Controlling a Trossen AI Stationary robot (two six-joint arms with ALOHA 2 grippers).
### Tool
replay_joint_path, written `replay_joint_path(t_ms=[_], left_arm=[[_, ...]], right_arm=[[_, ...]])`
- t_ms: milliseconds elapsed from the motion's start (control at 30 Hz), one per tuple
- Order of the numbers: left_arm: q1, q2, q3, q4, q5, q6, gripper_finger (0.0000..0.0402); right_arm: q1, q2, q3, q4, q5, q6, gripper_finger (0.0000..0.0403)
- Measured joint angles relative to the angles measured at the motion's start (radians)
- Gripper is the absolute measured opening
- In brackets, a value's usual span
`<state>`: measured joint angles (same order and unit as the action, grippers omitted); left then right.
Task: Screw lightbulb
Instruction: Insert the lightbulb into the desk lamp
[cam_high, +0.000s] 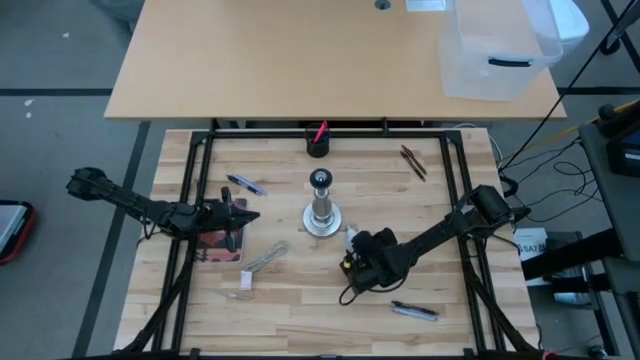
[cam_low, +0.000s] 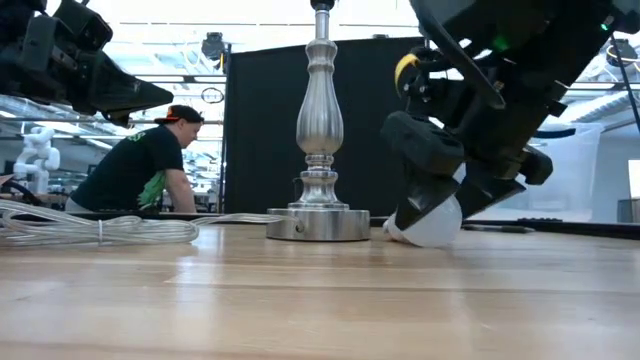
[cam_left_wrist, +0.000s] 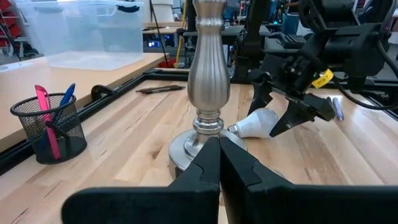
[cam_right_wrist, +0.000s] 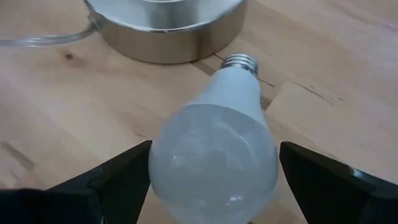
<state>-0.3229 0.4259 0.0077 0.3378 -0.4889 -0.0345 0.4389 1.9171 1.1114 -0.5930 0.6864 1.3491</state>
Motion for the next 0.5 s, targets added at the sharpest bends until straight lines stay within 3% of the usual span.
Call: replay_joint_path(t_ms=[500], left_arm=[[0.0, 0.0, 0.0, -0.002, 0.0, -0.005, 0.0]], right_arm=[[-0.016, 0.0, 0.0, -0.14, 0.054, 0.098, 0.0265]])
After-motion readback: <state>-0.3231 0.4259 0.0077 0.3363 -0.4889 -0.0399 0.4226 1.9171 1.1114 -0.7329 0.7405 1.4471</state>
